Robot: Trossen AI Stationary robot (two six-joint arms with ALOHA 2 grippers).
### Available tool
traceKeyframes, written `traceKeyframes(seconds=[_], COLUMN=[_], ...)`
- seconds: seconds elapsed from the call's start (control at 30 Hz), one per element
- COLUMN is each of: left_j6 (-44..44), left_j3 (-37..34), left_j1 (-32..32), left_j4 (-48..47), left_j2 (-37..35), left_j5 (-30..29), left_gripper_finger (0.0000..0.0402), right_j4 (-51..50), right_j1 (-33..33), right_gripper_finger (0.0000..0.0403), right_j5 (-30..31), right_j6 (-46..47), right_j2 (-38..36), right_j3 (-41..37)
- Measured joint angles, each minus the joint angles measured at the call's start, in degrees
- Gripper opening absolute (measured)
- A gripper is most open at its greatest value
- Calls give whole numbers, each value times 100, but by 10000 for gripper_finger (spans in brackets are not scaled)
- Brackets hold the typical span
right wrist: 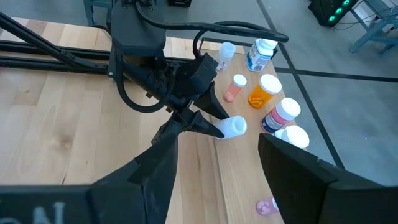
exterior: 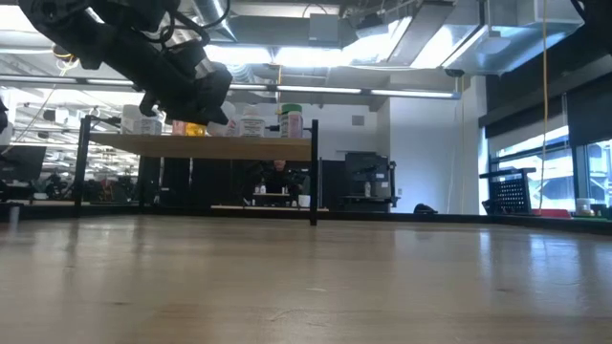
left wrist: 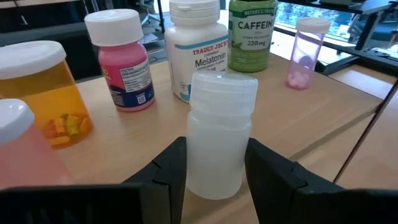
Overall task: Pick and place medicine bottles onto shelf by color
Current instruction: Put the transparent pill bottle on the shelf
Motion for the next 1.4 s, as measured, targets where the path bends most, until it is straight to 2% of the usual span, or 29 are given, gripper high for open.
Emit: traceKeyframes(seconds=[0.4,1.4], left_j6=[-198,-328], left_j3=[0,0], left_j1=[66,219], left_j4=[-31,-107], left_j2=[2,0], left_j5=[-267,-269], left_gripper_finger=[128,132], right_j4=[0,-22], right_j1=[0,-1], right_gripper_finger=[226,226], right_j5=[0,-1], right_j6=[0,105], right_j2=[0,0], right_j3=[0,0])
